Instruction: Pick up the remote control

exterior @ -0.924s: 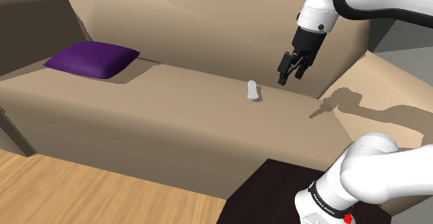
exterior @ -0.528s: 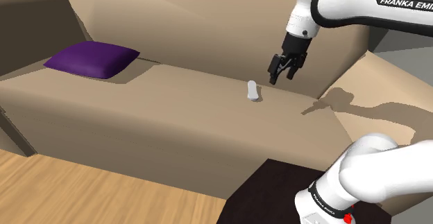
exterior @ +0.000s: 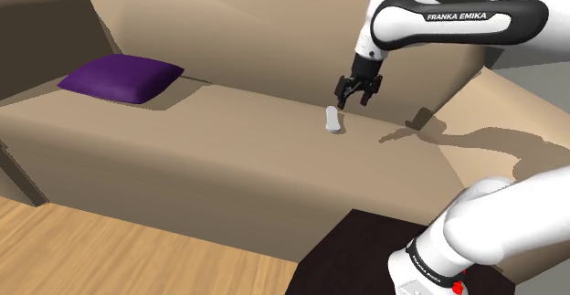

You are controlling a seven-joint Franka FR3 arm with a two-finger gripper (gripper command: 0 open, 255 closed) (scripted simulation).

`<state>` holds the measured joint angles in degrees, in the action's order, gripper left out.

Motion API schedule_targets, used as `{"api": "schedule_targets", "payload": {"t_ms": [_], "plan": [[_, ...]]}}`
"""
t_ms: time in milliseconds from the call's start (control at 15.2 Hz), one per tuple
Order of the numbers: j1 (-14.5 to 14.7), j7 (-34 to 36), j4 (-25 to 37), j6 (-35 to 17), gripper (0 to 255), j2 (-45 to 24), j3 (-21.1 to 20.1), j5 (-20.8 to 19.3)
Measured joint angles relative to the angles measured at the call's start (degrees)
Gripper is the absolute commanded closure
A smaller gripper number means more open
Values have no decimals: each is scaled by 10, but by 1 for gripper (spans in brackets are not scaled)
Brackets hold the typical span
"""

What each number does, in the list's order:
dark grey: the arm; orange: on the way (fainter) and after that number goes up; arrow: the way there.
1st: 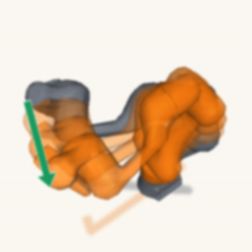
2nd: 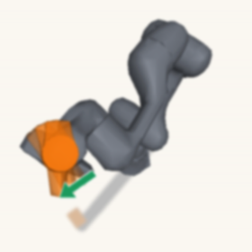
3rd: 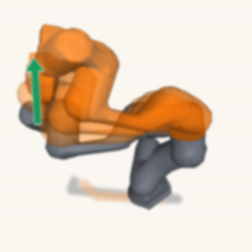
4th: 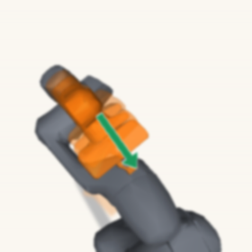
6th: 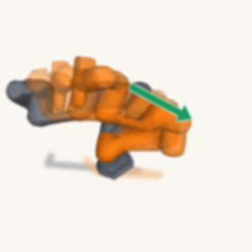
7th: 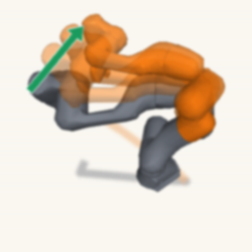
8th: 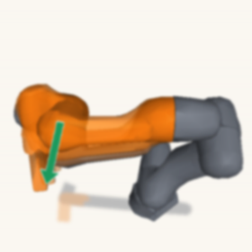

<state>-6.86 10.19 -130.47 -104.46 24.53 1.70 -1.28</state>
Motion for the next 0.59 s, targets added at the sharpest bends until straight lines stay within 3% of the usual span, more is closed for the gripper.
{"api": "schedule_targets", "payload": {"t_ms": [594], "plan": [[-35, 9, 59, -103, 0, -160, 38, 0]]}}
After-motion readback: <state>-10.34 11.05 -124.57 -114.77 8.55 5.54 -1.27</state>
